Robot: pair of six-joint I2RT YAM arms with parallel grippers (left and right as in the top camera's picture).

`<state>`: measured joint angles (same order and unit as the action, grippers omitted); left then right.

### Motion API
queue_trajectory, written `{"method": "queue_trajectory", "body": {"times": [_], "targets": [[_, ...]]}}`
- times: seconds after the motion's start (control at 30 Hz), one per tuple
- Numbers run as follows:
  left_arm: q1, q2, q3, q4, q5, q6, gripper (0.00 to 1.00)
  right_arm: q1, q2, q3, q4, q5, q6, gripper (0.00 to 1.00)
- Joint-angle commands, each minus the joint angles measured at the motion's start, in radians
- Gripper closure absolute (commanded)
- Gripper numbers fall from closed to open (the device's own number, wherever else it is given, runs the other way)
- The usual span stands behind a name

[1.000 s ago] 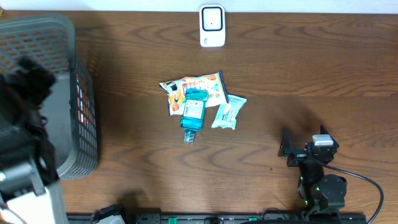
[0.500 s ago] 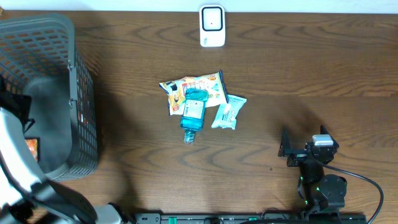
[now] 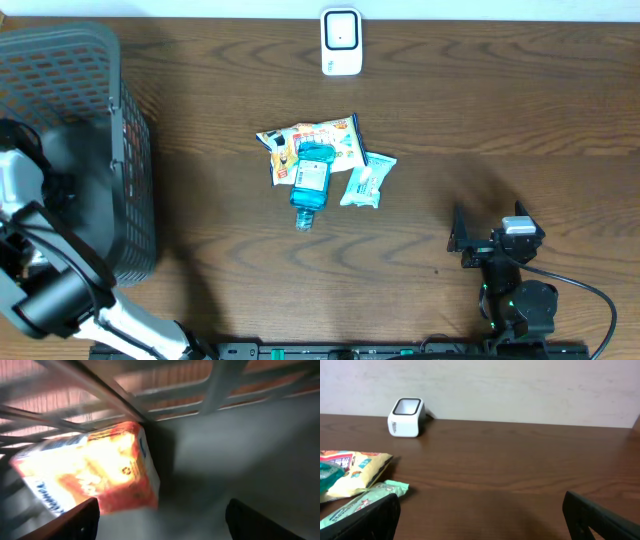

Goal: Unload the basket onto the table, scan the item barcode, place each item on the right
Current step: 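Move the left gripper back into the basket toward the tissue pack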

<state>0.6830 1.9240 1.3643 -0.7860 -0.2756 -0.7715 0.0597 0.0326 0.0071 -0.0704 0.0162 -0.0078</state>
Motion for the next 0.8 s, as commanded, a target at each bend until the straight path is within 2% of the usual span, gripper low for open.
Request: {"method": "queue_trajectory", "body": {"times": [0.0, 0.33, 0.4, 0.43, 0.53, 0.77], "targets": [[0.008, 0.040, -0.009, 0.008, -0.106, -0.013, 0.19, 0.004, 0.000, -0.001, -0.003, 0.008, 0.003, 0.01], [0.008, 0.060, -0.009, 0.027, -0.195, -0.013, 0.20, 0.004, 0.000, -0.001, -0.003, 0.008, 0.003, 0.01], [0.008, 0.060, -0.017, 0.035, -0.218, -0.012, 0.36, 0.004, 0.000, -0.001, -0.003, 0.008, 0.003, 0.01], [0.008, 0.061, -0.021, 0.038, -0.227, -0.013, 0.55, 0.004, 0.000, -0.001, -0.003, 0.008, 0.003, 0.01], [0.008, 0.063, -0.037, 0.052, -0.235, -0.012, 0.92, 0.004, 0.000, -0.001, -0.003, 0.008, 0.003, 0.01], [0.002, 0.057, -0.057, 0.029, -0.234, -0.011, 0.93, 0.004, 0.000, -0.001, -0.003, 0.008, 0.003, 0.01]]}}
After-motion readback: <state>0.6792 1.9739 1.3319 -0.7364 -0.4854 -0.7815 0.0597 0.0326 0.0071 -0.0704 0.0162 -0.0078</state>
